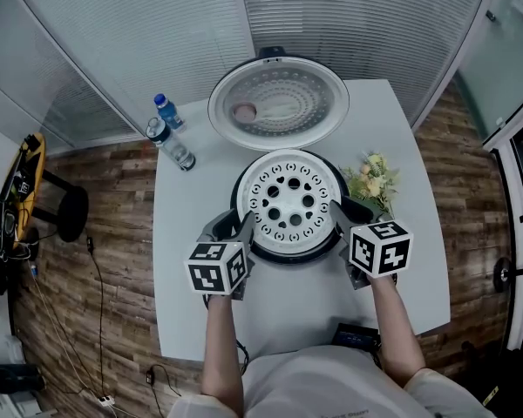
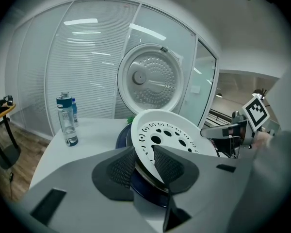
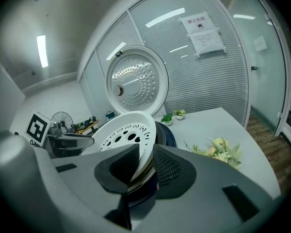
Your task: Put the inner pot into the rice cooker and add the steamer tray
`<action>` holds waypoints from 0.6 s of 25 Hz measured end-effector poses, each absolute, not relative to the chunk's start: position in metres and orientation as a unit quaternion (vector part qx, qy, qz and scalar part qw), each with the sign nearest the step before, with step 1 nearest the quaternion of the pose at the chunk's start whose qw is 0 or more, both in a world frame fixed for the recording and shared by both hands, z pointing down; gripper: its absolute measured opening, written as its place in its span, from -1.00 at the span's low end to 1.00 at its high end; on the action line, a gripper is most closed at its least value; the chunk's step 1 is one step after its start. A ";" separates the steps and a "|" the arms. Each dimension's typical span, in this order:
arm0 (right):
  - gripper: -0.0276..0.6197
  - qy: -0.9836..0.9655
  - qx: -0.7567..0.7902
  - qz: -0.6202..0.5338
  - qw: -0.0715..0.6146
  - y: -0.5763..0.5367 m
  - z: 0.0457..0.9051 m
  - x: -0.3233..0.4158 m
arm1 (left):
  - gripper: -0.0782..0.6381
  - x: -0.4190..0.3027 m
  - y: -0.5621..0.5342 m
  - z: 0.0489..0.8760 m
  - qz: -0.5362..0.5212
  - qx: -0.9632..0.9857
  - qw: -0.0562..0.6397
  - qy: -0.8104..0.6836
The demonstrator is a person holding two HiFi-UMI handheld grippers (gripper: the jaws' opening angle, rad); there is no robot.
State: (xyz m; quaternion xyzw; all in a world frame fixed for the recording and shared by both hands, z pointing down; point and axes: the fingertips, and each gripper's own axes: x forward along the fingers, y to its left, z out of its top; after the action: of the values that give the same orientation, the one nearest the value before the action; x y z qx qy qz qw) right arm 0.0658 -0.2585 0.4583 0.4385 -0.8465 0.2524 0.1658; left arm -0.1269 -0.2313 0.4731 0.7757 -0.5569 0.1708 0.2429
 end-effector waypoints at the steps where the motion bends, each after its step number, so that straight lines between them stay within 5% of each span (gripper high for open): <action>1: -0.65 -0.846 0.441 0.247 0.170 -0.259 0.458 0.066 | -0.46 -0.127 -0.231 0.473 0.173 0.775 0.240 -0.558; 15: -0.64 -0.840 0.459 0.196 0.214 -0.263 0.457 0.062 | -0.42 -0.127 -0.235 0.477 0.284 0.754 0.147 -0.573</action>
State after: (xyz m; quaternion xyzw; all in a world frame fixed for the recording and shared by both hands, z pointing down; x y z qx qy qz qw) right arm 0.0621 -0.2626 0.4569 0.4594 -0.8395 0.1959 0.2140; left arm -0.1273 -0.2352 0.4772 0.7543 -0.5732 0.2844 0.1472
